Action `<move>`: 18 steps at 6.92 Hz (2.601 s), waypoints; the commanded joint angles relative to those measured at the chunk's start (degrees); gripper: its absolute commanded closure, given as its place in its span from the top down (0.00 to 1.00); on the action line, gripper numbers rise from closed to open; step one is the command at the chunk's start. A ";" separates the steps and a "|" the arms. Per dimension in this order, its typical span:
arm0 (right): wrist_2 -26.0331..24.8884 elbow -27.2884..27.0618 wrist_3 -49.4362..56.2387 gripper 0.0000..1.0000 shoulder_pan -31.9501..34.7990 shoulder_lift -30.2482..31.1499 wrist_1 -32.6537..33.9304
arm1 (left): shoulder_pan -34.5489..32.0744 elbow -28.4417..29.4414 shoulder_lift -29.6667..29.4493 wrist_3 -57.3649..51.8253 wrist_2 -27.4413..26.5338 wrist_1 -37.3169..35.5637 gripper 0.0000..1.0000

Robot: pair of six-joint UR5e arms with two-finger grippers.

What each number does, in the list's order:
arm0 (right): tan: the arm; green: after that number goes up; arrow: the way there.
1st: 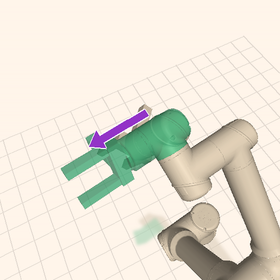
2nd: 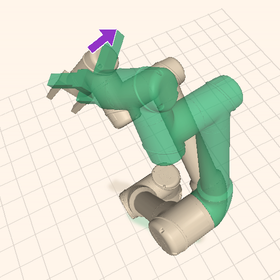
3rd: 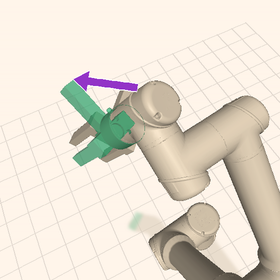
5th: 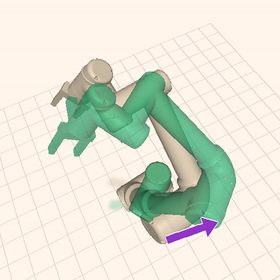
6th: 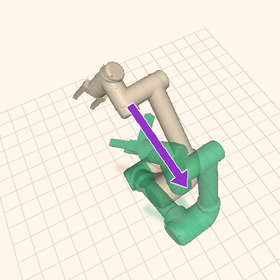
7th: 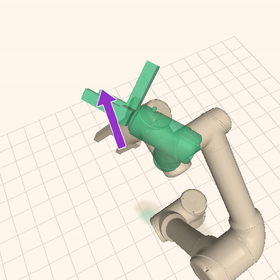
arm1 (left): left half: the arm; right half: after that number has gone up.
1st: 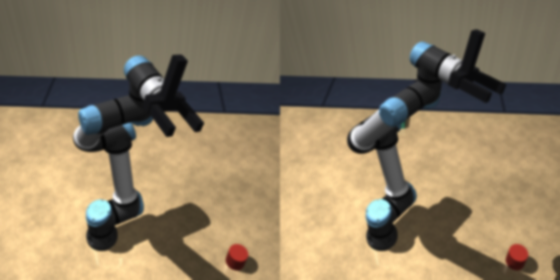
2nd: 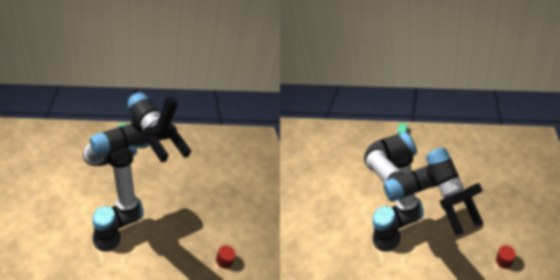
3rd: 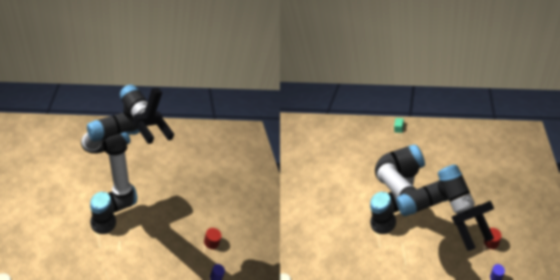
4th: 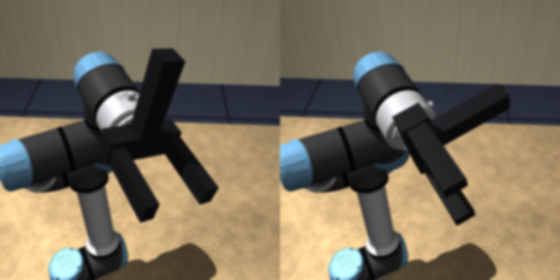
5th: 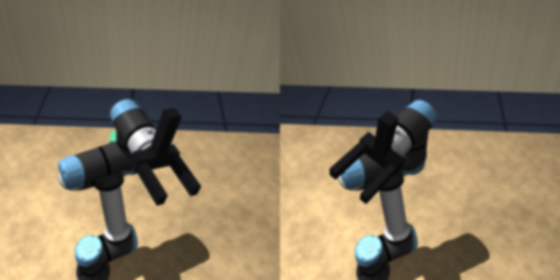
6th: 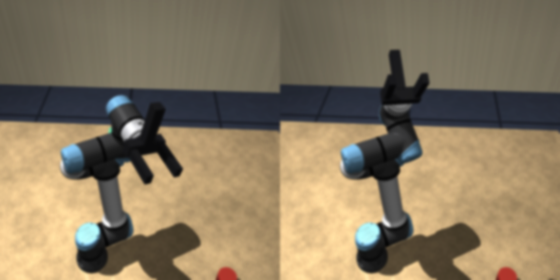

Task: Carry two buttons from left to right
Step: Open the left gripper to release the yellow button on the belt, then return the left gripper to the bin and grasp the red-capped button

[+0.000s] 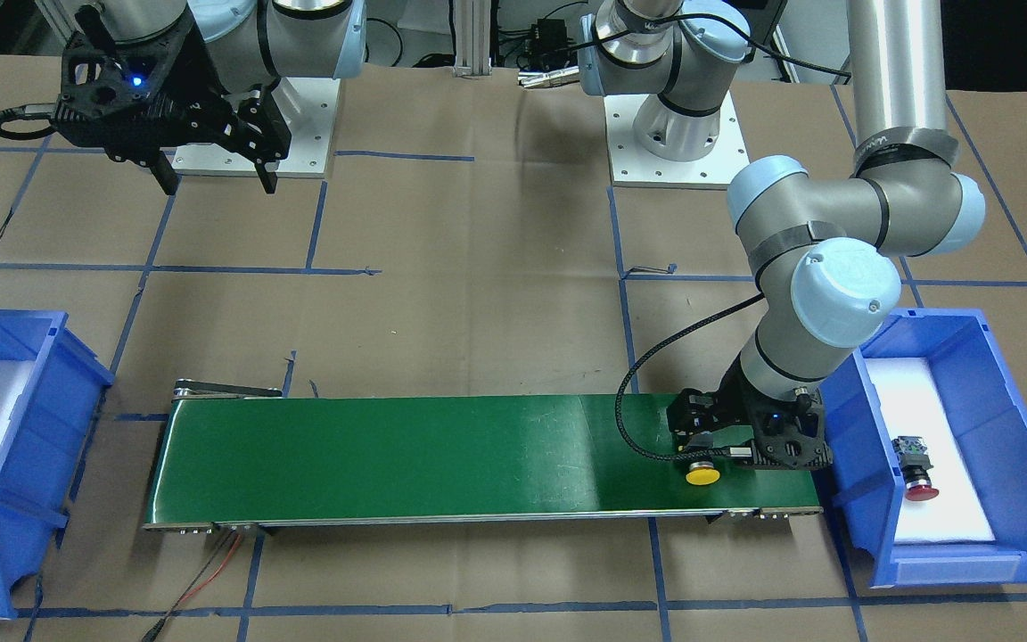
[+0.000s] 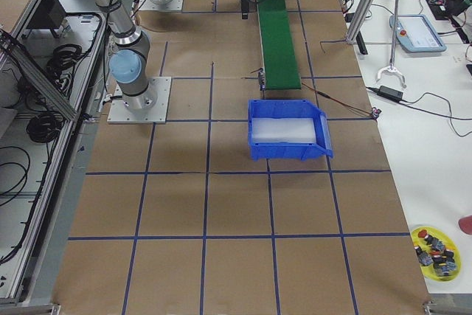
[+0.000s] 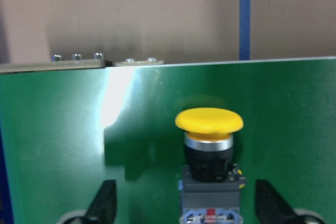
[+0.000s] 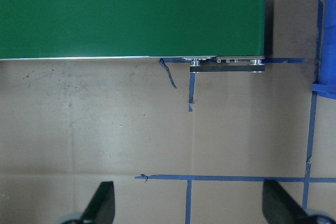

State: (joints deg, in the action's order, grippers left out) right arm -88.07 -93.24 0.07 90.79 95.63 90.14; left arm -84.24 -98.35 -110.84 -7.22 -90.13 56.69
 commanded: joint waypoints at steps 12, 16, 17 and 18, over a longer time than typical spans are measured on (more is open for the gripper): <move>0.00 -0.10 -0.07 1.00 0.00 -0.18 1.01 | 24.48 10.12 1.78 -23.37 -0.31 16.47 1.00; 0.00 -0.10 0.02 1.00 0.00 -0.27 1.01 | 24.04 10.30 -6.48 -23.19 0.22 7.68 1.00; 0.00 -0.10 0.02 1.00 0.00 -0.18 1.01 | 24.04 9.68 -7.19 -23.19 0.22 6.35 1.00; -0.09 -0.10 0.02 1.00 0.00 -0.18 1.01 | 24.04 9.93 -8.42 -23.19 0.14 6.25 1.00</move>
State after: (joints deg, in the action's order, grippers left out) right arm -88.09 -93.34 0.09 90.79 95.42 91.14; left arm -60.16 -88.34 -117.89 -30.41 -89.94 63.72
